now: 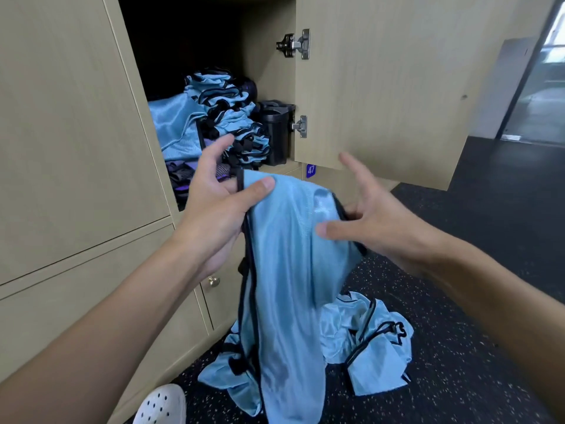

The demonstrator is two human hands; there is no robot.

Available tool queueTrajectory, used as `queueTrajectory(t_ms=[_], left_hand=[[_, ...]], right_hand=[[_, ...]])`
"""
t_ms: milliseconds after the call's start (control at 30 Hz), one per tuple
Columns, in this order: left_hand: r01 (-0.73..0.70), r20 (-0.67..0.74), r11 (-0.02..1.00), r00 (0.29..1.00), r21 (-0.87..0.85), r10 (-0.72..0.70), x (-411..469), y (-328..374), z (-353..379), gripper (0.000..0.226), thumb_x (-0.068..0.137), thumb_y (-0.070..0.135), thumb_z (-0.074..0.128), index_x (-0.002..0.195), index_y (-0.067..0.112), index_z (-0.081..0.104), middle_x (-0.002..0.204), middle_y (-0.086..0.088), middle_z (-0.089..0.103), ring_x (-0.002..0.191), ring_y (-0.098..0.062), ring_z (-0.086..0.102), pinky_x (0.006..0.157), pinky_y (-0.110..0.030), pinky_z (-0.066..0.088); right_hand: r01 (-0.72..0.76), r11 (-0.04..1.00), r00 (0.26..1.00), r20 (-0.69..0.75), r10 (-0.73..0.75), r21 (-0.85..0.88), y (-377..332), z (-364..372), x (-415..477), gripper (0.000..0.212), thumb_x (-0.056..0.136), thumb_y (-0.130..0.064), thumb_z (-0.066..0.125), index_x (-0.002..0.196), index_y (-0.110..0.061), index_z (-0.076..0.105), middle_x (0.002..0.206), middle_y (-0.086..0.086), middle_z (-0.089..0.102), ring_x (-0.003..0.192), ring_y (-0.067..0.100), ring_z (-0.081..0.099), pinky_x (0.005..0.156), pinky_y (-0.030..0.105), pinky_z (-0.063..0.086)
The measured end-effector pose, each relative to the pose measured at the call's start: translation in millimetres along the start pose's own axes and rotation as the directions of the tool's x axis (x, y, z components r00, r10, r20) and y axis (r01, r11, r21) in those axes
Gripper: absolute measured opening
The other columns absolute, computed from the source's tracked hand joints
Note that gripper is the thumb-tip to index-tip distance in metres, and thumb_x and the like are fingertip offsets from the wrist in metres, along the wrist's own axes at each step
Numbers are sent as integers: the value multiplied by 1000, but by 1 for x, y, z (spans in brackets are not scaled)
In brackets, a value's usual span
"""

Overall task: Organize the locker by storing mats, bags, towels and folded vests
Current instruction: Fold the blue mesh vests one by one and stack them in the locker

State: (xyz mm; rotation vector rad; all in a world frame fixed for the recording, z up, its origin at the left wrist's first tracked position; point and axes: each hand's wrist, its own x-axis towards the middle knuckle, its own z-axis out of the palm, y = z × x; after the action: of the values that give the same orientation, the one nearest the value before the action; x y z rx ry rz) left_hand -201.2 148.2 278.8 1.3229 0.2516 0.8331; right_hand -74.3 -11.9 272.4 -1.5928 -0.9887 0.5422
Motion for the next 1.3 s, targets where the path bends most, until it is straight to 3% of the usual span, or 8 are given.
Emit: queueTrajectory(t_ms=[67,267,533,700,933,1100,1233,1300], left_hand=[[-27,-50,1000,998,-2,27,4,-2,-3,72,89,0,68,144,31,36,91,1,77,81,-12,72,72,-26,57],[264,132,933,944,243,-301,-5,-14,-7,96,79,4,78,144,54,29,112,-9,74,88,-19,74,68,-31,59],[26,-75,999,997,44,-22,5,-5,-8,79,82,0,75,142,34,37,87,9,77,83,-8,73,71,-25,58],[259,123,919,944,298,-305,-4,-14,-9,93,76,3,82,137,54,35,119,-9,70,94,-22,73,75,-39,61],[45,-64,999,997,21,-44,0,-7,-4,46,87,-9,65,115,25,52,78,-4,74,70,-17,69,66,-32,60],[101,-55,990,994,96,-96,-2,-10,-6,26,90,-4,65,99,20,60,79,-6,71,69,-19,66,69,-33,56],[96,-90,991,992,91,-88,2,-7,-7,13,91,4,68,96,15,70,93,-10,73,83,-22,67,86,-39,56],[155,-24,985,988,80,-154,3,-8,-9,30,88,6,70,115,20,68,105,-9,75,91,-22,71,88,-38,59]], right_hand=[[8,1000,1000,-2,-8,-10,3,3,1,99,83,2,72,144,-55,20,94,24,72,81,31,68,86,56,55],[127,980,969,-230,-90,154,3,1,6,84,91,7,58,147,-45,23,70,3,66,70,18,59,70,31,50],[18,978,984,-175,19,209,11,3,10,104,76,6,77,141,-57,25,130,22,57,90,29,72,77,53,59],[97,985,944,-327,-45,145,10,5,9,92,84,6,67,140,-54,27,96,31,61,76,31,61,78,58,57],[50,989,964,-267,-12,136,18,2,14,107,78,5,76,143,-57,18,116,22,65,97,32,70,84,46,58],[149,985,851,-518,-85,82,15,-2,14,85,90,-5,65,145,-51,20,81,9,52,75,23,58,79,47,55],[109,993,959,-268,-91,53,19,-1,12,99,79,-10,80,141,-60,22,137,9,53,114,20,63,98,47,52],[147,989,958,-252,-138,19,23,0,15,93,77,-6,78,132,-64,32,120,14,58,100,26,64,93,49,54]])
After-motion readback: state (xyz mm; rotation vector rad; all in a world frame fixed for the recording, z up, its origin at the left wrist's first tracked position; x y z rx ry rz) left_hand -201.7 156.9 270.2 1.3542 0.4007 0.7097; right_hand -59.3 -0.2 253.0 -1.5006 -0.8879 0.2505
